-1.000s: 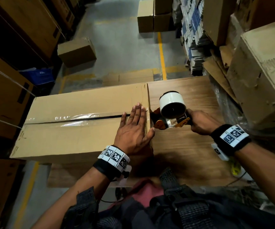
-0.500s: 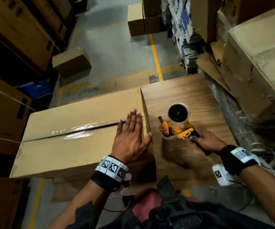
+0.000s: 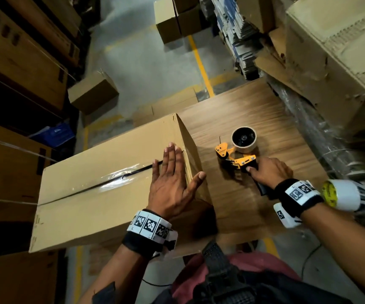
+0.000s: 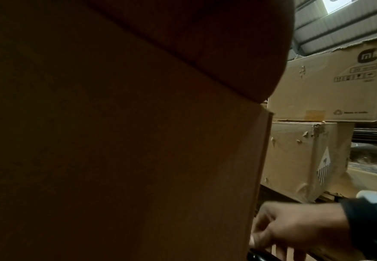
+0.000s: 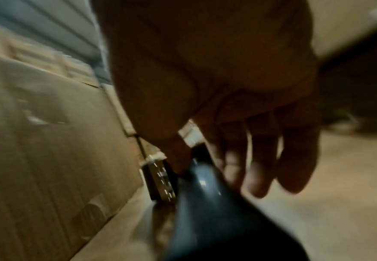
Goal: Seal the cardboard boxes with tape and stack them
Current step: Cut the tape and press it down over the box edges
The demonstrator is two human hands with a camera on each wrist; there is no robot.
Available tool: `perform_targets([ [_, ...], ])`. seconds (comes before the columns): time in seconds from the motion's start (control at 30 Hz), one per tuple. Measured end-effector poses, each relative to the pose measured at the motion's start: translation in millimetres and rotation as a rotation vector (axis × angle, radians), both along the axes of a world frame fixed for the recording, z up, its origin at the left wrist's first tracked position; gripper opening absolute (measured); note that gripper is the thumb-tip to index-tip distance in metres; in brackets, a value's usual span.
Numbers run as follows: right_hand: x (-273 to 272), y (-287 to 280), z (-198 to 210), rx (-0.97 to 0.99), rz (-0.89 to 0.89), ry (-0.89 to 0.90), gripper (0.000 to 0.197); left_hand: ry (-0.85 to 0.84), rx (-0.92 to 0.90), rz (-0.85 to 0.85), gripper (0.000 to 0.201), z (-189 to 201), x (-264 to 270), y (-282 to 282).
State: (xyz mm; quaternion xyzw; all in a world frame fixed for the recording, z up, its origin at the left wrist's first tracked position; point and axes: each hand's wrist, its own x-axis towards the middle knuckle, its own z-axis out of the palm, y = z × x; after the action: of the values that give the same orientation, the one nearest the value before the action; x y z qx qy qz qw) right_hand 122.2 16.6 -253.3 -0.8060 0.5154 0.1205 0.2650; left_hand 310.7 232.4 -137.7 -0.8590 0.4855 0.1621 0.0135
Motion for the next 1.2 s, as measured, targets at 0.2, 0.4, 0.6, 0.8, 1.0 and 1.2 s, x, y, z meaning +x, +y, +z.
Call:
perform_targets([
  [0.2, 35, 42, 49, -0.036, 0.225, -0.911, 0.046, 0.010, -0.030, -0.014, 0.099, 2, 0, 2],
  [0.4, 77, 117, 50, 0.424, 0.461, -1.098, 0.085, 0.027, -0.075, -0.043, 0.083, -3, 4, 4],
  [0.6, 62, 112, 23, 0.447, 0.505, -0.836, 0.098, 0.014, -0.096, -0.025, 0.078, -7, 4, 4],
  [0.8, 50, 102, 52, 0.474, 0.441, -0.660, 0.081, 0.009, -0.079, -0.027, 0.076, -8, 5, 4],
  [1.0, 95, 97, 78, 0.466, 0.204, -0.934, 0.098, 0.176, -0.157, -0.044, 0.082, 2, 17, 10],
  [1.2, 108, 87, 85, 0.421, 0.223, -0.746, 0.087, 0.000, -0.005, 0.094, 0.094, 13, 29, 47],
])
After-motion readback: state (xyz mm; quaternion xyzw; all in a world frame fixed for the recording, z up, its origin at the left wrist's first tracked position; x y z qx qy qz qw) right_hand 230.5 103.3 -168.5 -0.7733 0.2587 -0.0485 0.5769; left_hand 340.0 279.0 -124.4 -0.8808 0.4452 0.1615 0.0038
